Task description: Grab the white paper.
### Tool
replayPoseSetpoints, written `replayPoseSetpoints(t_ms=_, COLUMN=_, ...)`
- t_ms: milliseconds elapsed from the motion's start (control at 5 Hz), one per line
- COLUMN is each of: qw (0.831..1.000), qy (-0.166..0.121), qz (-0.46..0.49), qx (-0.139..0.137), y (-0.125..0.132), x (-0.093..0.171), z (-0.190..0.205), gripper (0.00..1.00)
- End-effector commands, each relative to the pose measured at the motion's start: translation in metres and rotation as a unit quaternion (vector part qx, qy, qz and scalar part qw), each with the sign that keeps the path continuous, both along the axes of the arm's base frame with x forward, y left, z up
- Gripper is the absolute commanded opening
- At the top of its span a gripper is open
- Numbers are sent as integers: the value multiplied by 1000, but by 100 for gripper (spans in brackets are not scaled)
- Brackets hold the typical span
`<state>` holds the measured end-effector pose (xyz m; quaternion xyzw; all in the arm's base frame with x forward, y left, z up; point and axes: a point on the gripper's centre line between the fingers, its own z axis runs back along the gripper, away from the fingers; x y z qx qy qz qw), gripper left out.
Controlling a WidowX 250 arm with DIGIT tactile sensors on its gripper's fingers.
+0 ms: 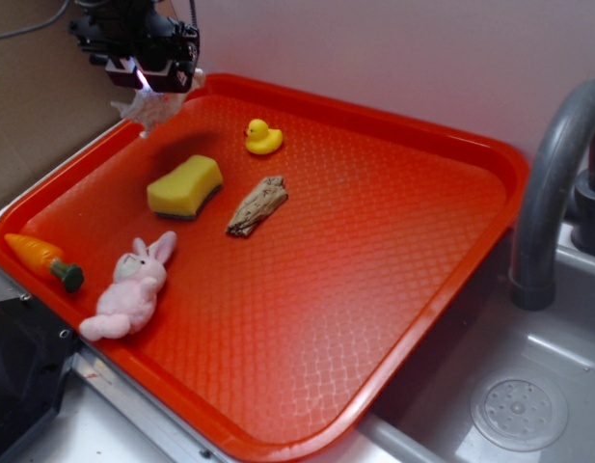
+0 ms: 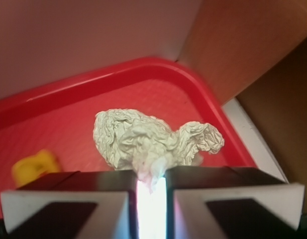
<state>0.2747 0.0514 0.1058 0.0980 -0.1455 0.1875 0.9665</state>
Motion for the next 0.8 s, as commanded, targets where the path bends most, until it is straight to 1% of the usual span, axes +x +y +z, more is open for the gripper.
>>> replayPoseSetpoints(t_ms=0, qw=985, qy=56, qz=-160, qx=-43, y=-54, x=-9, z=103, gripper=0)
replayPoseSetpoints(t_ms=200, qw=982, qy=61, qz=-176, qx=-43, y=-64, x=-20, z=130, gripper=0)
replayPoseSetpoints(t_ms=400, qw=985, qy=57, qz=-159, qx=-38, y=-69, x=-35, z=151, gripper=0)
replayPoseSetpoints(t_ms=600, qw=980, qy=63, qz=-183, qx=-47, y=-78, x=-42, z=160, gripper=0)
